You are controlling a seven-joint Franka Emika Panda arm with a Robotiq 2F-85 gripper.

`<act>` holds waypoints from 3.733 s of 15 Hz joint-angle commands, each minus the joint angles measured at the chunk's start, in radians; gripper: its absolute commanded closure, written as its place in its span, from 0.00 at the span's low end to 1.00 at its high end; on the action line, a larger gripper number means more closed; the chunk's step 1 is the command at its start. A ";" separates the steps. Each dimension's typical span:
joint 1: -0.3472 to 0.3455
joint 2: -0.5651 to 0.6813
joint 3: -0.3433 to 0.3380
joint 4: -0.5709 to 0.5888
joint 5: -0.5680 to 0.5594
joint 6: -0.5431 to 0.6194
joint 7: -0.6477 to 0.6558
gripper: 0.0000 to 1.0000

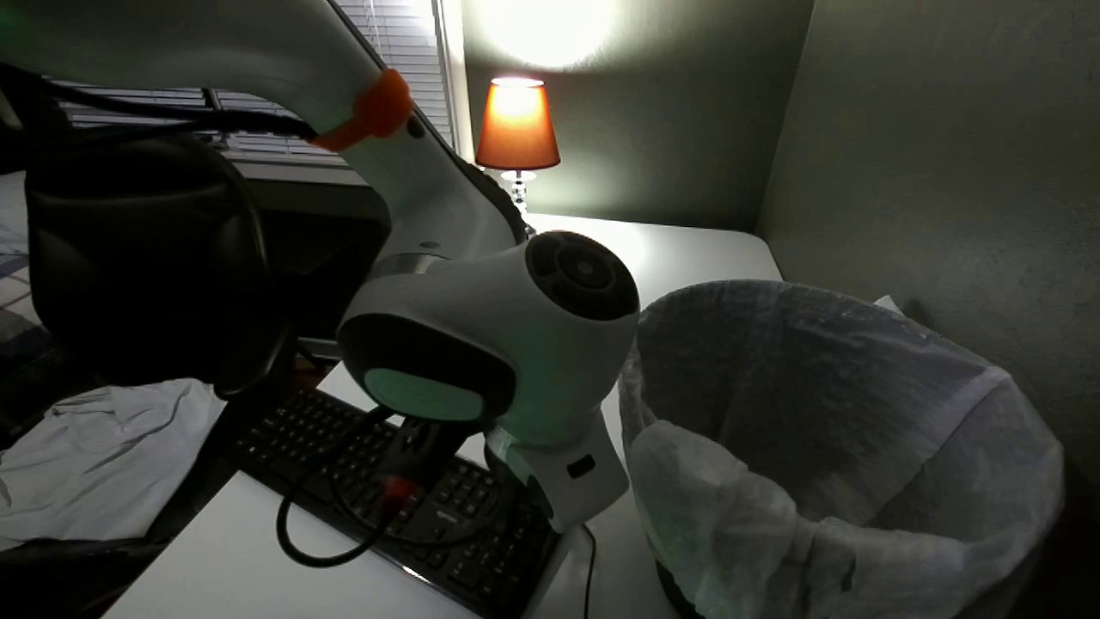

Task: Press a button on the keyboard

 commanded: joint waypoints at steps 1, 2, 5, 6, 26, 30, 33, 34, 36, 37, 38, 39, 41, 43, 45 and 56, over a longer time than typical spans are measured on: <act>-0.006 0.033 0.014 0.027 0.008 0.001 0.026 1.00; -0.005 0.037 0.014 0.029 0.006 0.003 0.031 1.00; -0.006 0.046 0.015 0.035 0.007 0.002 0.037 1.00; -0.006 0.048 0.016 0.036 0.007 0.003 0.039 1.00; -0.013 0.077 0.023 0.056 0.014 -0.001 0.044 1.00; -0.008 0.059 0.024 0.043 0.013 0.007 0.042 1.00; -0.002 0.044 0.024 0.032 0.011 0.017 0.043 1.00; 0.000 0.040 0.024 0.028 0.011 0.021 0.043 1.00; 0.003 0.033 0.026 0.021 0.013 0.030 0.040 1.00; 0.004 0.030 0.025 0.019 0.013 0.035 0.040 1.00; 0.005 0.028 0.025 0.017 0.012 0.036 0.040 1.00; 0.005 0.025 0.025 0.016 0.012 0.036 0.040 1.00; 0.010 0.013 0.026 0.010 0.010 0.042 0.040 1.00; 0.016 -0.001 0.029 0.002 0.009 0.055 0.039 1.00; 0.024 -0.016 0.030 -0.007 0.001 0.071 0.044 1.00; 0.135 -0.155 -0.019 -0.158 -0.282 0.227 0.218 0.08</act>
